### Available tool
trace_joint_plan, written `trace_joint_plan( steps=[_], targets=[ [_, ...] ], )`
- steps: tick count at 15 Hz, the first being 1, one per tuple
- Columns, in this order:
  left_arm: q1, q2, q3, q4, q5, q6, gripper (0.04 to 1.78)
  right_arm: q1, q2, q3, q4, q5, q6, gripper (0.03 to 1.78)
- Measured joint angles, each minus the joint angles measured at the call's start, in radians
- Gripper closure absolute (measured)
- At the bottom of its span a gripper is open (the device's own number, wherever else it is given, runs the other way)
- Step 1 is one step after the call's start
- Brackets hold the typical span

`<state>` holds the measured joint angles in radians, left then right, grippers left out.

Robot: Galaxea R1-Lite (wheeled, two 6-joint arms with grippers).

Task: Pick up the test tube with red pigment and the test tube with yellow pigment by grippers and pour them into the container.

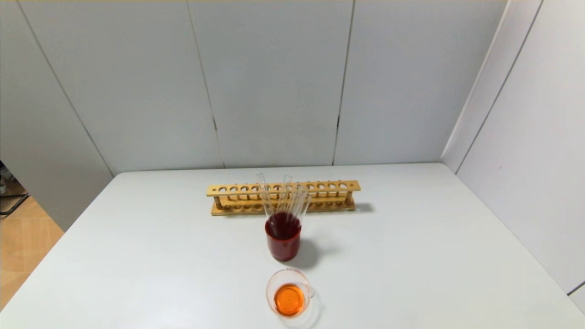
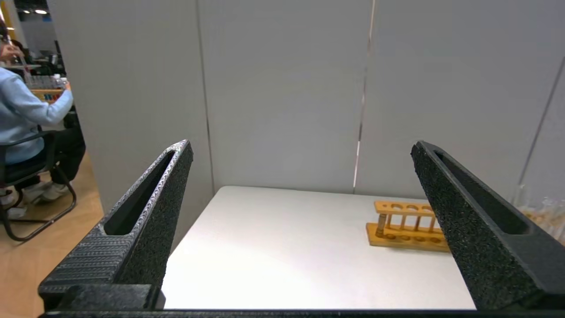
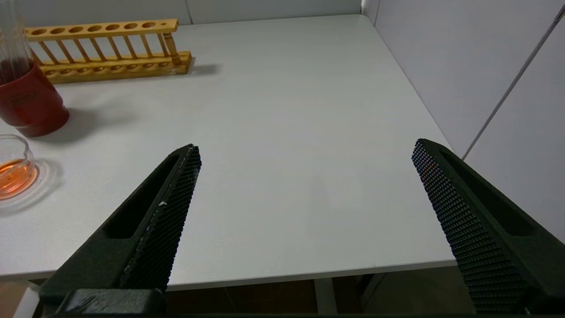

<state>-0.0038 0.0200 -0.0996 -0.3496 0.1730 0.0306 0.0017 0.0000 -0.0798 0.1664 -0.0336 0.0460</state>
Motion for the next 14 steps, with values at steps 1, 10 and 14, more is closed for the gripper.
trace_joint_plan(
  steps=[1,10,14],
  targets=[
    [0.0,-0.008,0.046,-0.037,-0.002,-0.002,0.07,0.0,0.0,0.0,0.0,0.0,0.0,0.06],
    [0.005,-0.02,0.09,0.354,-0.166,-0.039,0.07,0.0,0.0,0.0,0.0,0.0,0.0,0.06],
    [0.006,-0.02,0.084,0.373,-0.181,0.004,0.07,0.0,0.0,0.0,0.0,0.0,0.0,0.06]
  ],
)
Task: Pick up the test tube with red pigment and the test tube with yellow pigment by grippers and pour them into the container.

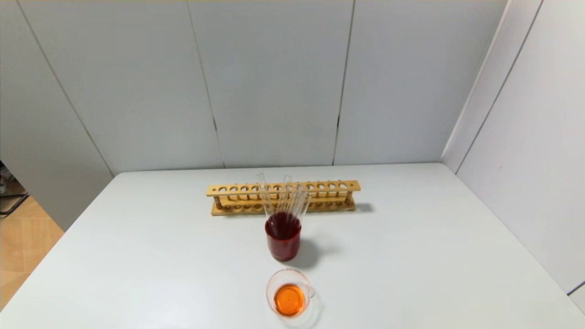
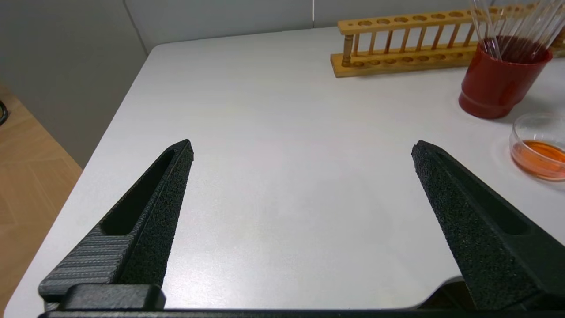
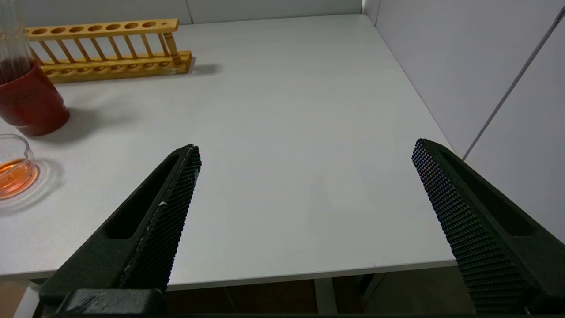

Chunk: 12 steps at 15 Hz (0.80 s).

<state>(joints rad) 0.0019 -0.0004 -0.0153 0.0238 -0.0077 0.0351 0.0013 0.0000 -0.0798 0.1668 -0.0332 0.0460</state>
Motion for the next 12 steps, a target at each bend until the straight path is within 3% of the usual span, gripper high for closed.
trace_joint_plan(
  steps=[12],
  targets=[
    [-0.002,0.0,0.005,-0.01,0.004,-0.043,0.07,0.0,0.0,0.0,0.0,0.0,0.0,0.06]
  ],
)
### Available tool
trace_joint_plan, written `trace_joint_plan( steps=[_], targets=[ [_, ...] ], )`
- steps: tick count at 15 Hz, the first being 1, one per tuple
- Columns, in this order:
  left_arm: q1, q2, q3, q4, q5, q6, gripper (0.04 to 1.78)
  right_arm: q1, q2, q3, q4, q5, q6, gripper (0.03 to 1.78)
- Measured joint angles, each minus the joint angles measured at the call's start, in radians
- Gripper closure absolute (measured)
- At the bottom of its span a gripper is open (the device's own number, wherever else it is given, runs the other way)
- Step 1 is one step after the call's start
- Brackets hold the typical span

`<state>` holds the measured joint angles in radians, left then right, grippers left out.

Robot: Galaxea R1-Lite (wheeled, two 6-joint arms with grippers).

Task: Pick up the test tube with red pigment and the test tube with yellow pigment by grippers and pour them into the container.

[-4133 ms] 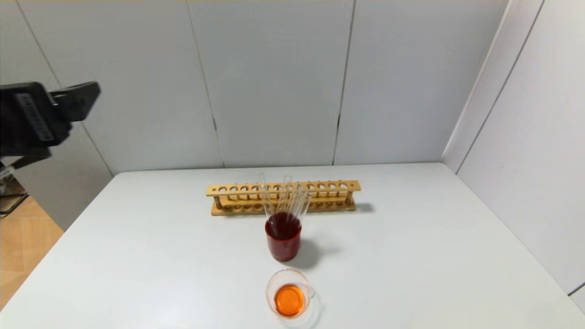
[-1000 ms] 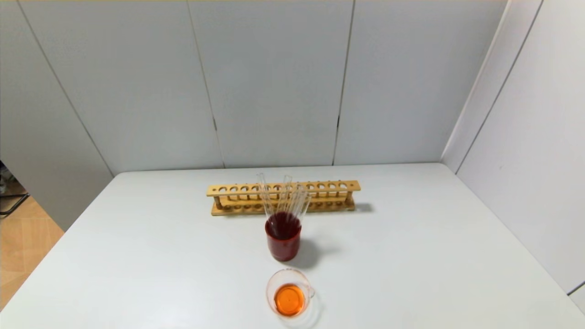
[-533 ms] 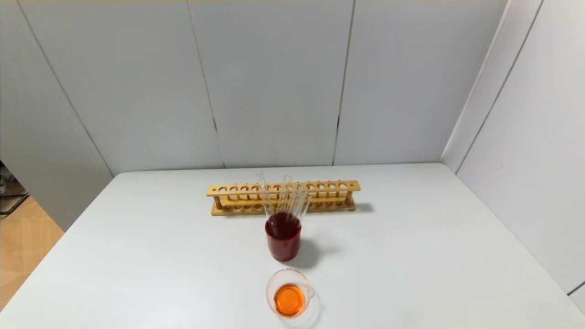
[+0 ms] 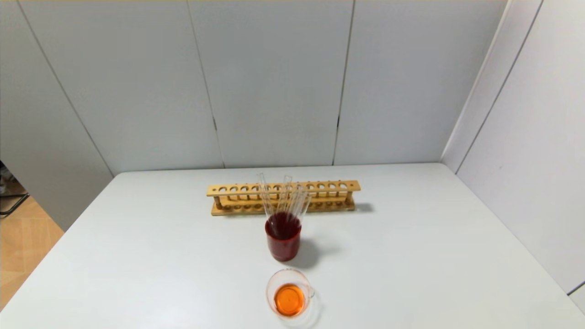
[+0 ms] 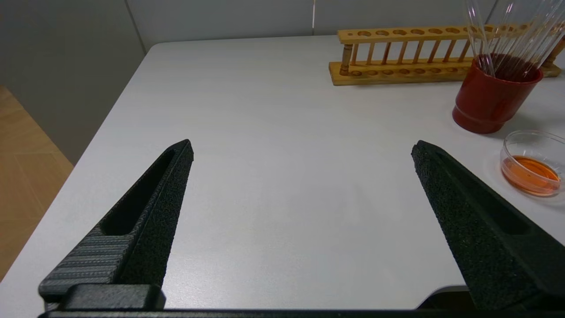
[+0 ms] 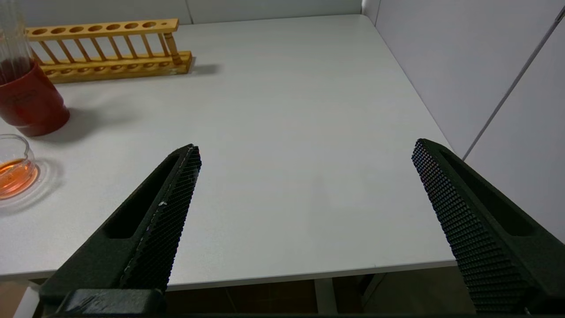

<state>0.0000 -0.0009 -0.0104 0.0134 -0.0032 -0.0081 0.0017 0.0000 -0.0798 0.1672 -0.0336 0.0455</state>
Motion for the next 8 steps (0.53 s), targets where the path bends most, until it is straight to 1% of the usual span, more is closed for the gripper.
trace_joint_plan(
  steps=[8],
  targets=[
    [0.0,0.0,0.0,0.0,0.0,0.0,0.07,0.0,0.0,0.0,0.002,0.0,-0.001,0.06]
  ],
)
